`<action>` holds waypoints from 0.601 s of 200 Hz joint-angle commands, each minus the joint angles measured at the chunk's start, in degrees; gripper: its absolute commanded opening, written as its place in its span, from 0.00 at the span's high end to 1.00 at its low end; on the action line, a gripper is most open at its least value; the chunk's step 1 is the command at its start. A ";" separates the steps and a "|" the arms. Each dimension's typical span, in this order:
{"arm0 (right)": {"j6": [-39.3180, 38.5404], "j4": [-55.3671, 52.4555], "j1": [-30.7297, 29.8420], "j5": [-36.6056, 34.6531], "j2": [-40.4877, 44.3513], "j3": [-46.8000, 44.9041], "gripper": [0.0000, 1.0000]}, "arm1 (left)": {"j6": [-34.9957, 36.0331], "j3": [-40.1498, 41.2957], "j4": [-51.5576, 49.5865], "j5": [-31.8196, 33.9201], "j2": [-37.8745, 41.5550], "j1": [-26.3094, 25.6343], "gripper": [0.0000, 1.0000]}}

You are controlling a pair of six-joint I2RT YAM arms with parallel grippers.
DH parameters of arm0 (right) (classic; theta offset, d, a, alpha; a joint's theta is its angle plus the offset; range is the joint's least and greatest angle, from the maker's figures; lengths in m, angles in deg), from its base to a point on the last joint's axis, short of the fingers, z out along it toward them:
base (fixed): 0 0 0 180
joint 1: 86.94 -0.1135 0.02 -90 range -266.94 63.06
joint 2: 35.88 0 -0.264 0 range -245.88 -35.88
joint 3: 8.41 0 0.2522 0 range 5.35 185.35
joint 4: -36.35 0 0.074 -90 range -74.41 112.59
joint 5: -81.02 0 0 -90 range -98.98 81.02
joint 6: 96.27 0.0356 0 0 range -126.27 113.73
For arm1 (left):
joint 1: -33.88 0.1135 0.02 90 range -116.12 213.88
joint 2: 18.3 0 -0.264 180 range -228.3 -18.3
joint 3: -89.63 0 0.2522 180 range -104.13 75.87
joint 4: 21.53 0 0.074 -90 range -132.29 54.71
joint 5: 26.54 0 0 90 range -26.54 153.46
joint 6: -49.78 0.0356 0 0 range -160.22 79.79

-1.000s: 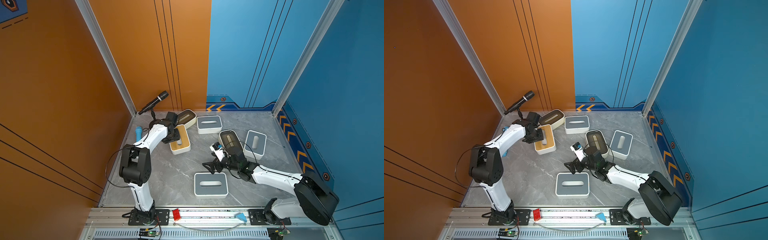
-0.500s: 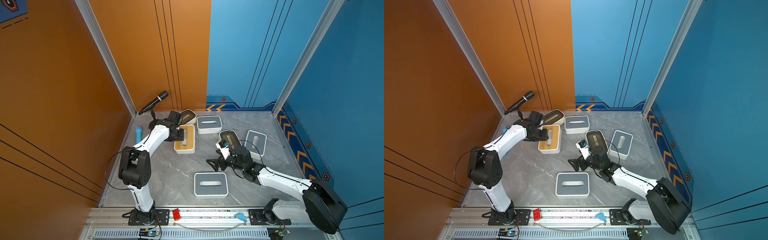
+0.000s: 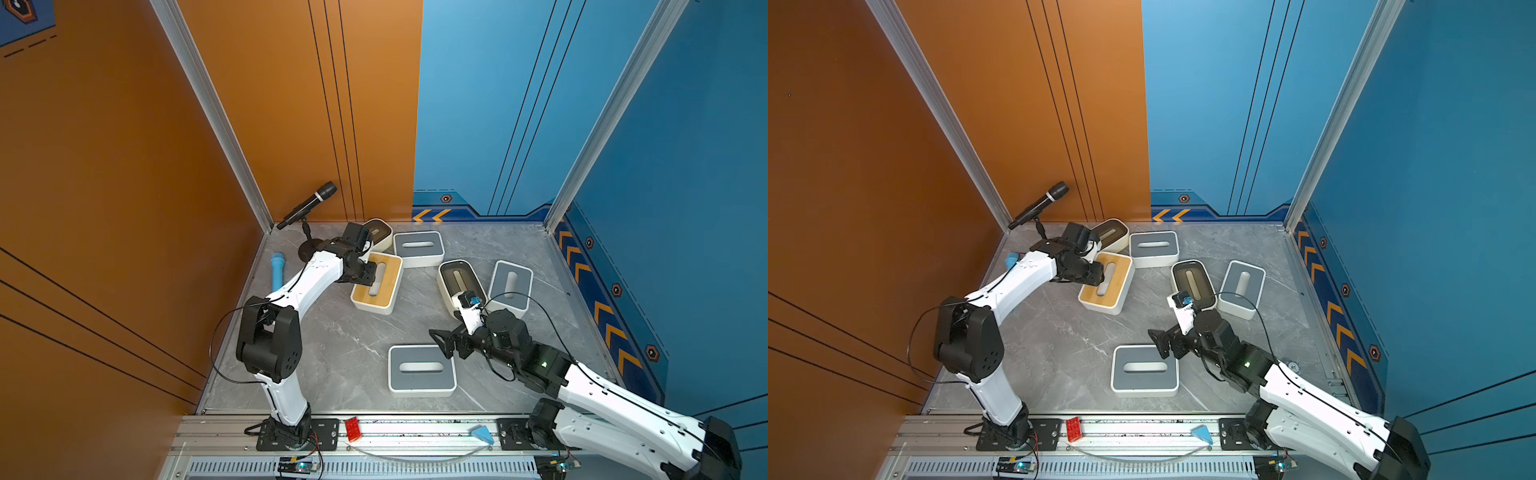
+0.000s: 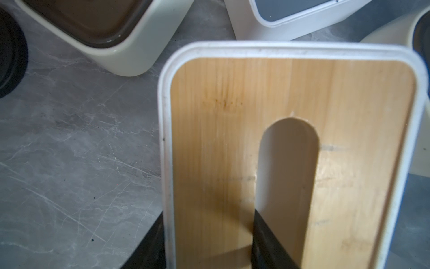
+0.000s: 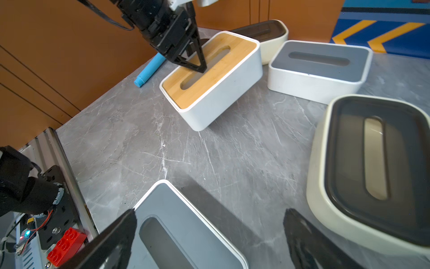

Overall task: Stack the tissue boxes
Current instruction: Pick up the tissue box from the center of the board.

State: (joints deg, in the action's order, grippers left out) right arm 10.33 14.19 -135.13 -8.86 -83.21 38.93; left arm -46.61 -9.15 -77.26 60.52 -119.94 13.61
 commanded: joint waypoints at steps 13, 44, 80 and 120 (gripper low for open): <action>8.94 -14.18 -0.57 -4.88 5.88 -0.79 0.00 | 4.60 -2.44 -0.40 -2.51 3.68 -1.40 0.54; 12.48 -16.97 -0.53 -3.81 12.24 -3.52 0.00 | 8.64 -1.75 -0.71 -2.78 5.17 -3.55 0.54; 14.39 -20.43 -0.48 -1.34 18.57 -4.92 0.00 | 11.81 -0.96 -0.78 -3.42 6.54 -5.28 0.54; 15.97 -22.28 -0.26 1.26 20.94 -6.22 0.00 | 17.05 0.45 -1.37 -7.20 7.51 -7.94 0.53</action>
State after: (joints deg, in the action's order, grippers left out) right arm 23.92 -5.04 -135.35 -9.89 -63.08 34.40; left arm -34.37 -9.13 -78.38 57.46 -114.87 7.25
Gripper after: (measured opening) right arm 0.997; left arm 0.502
